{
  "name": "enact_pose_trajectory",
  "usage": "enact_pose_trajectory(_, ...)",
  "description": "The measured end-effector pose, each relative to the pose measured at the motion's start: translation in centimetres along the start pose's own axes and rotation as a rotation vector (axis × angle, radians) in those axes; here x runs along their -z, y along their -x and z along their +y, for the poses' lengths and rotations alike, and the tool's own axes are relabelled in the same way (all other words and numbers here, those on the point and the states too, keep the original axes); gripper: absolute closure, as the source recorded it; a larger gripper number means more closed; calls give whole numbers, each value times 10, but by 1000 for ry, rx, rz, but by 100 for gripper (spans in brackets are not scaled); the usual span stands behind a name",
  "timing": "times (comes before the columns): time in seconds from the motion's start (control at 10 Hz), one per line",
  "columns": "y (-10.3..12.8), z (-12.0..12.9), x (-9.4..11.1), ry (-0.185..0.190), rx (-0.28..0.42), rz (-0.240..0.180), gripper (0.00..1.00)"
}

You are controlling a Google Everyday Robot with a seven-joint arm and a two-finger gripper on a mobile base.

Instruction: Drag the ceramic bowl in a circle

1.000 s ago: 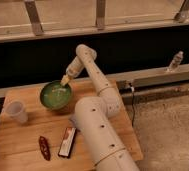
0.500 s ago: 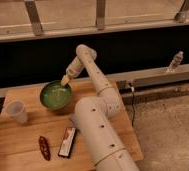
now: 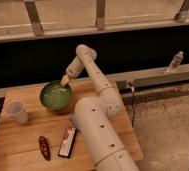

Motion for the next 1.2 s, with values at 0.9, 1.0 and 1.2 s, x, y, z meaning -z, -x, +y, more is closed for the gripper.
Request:
enact_pose_trajectory(0.9,114,-71,10,-4,45,-24,100)
enact_pose_trajectory(1.0,121,-71,11,-10,44,-15,100)
enact_pose_trajectory(1.2,121,-71,10,-13,46,-13,100)
